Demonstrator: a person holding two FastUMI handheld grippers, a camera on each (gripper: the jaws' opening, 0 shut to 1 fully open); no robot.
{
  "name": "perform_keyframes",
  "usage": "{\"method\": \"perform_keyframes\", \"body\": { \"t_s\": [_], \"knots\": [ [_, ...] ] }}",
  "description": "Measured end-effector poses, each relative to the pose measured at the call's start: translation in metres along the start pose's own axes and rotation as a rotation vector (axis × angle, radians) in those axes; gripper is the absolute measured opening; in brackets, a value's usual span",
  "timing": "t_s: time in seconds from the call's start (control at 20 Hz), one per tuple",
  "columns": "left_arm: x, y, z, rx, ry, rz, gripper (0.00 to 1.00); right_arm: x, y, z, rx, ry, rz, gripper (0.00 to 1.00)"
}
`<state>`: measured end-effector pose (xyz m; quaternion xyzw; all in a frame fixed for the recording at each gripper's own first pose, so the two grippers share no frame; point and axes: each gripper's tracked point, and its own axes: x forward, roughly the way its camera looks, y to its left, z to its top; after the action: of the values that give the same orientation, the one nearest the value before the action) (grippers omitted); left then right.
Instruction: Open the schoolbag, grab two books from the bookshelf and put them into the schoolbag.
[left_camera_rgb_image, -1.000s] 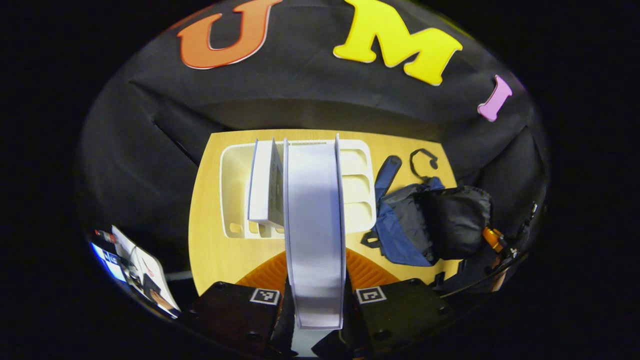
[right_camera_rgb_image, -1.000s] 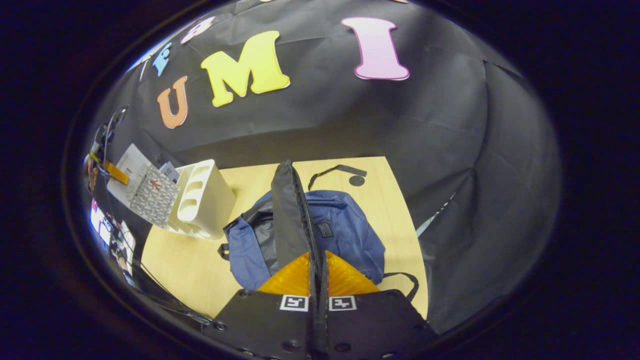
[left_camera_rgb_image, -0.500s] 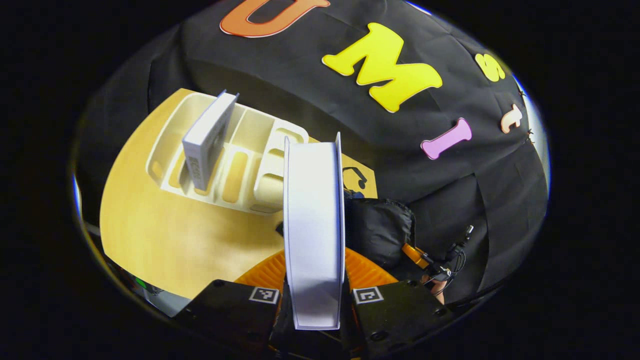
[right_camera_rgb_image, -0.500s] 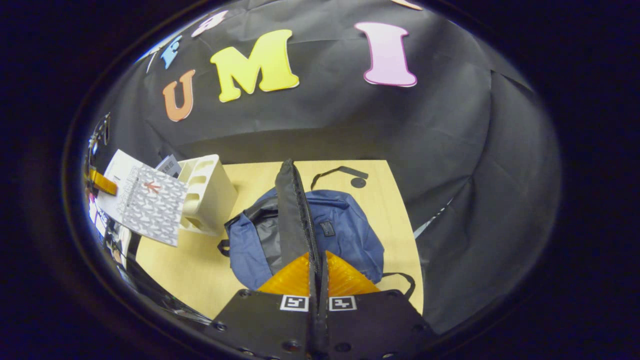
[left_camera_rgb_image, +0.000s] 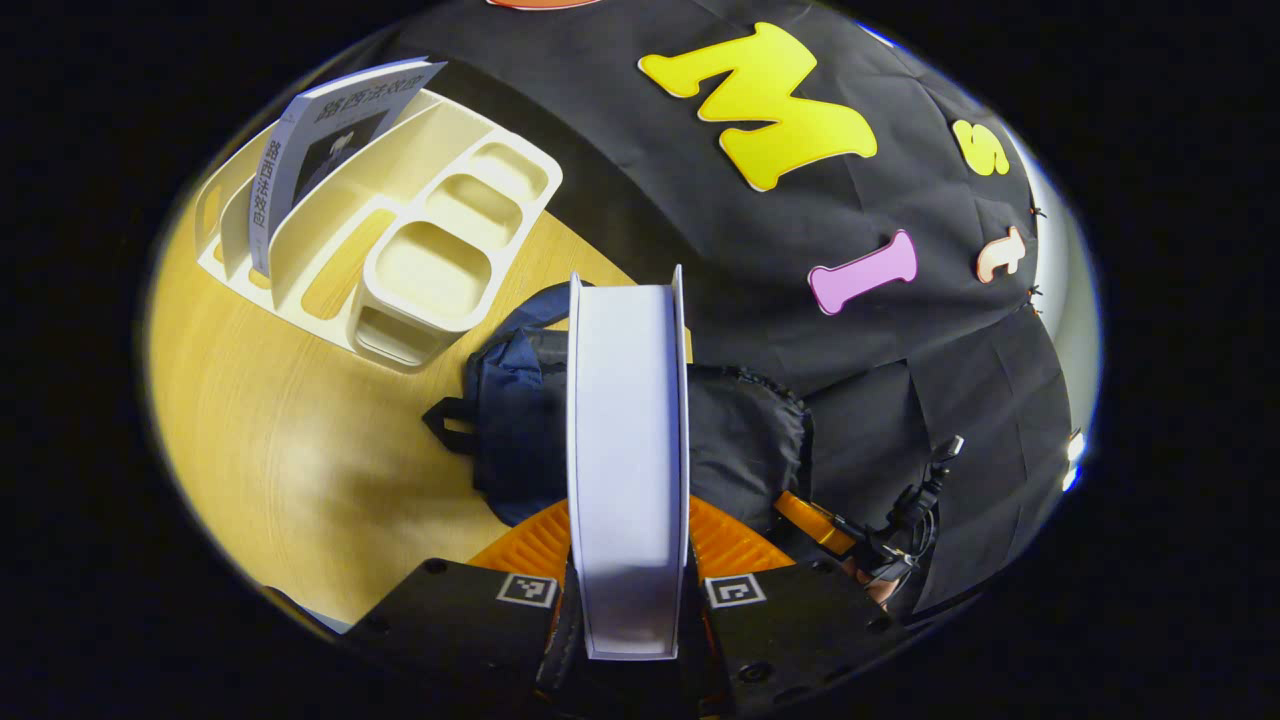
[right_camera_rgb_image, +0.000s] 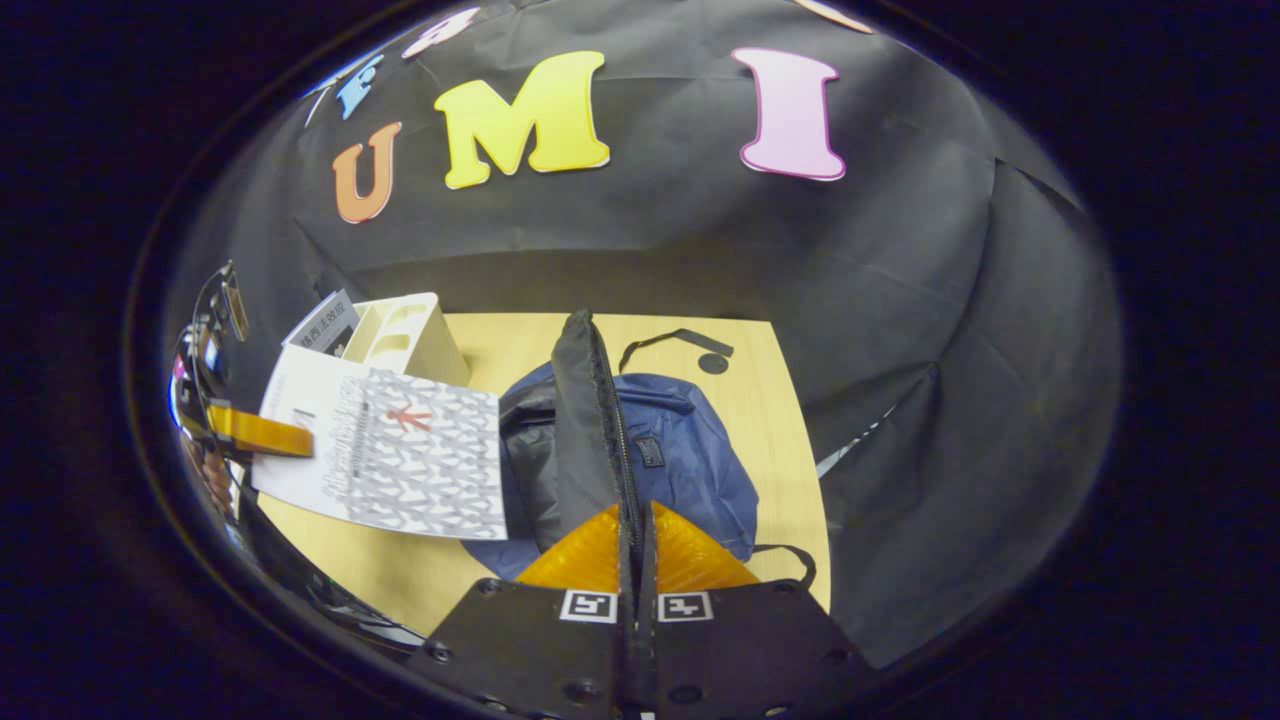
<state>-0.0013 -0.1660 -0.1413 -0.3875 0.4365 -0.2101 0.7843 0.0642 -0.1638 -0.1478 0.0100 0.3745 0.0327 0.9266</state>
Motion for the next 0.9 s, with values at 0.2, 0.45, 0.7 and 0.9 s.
{"method": "perform_keyframes", "body": {
  "t_s": [0.2, 0.45, 0.7, 0.9],
  "knots": [
    [0.045, 0.007, -0.024, -0.028, 0.03, -0.048, 0.4, -0.001, -0.003, 0.005, 0.004, 0.0, 0.001, 0.0],
    [0.097, 0.02, -0.05, -0.039, 0.072, -0.078, 0.4, -0.006, -0.002, 0.011, 0.001, -0.008, 0.013, 0.0],
    [0.132, 0.015, -0.047, -0.058, 0.058, -0.146, 0.4, -0.009, 0.0, 0.024, 0.006, -0.028, 0.023, 0.0],
    [0.156, 0.013, -0.052, -0.094, 0.062, -0.164, 0.39, -0.008, 0.005, 0.028, 0.006, -0.027, 0.028, 0.0]
  ]
}}
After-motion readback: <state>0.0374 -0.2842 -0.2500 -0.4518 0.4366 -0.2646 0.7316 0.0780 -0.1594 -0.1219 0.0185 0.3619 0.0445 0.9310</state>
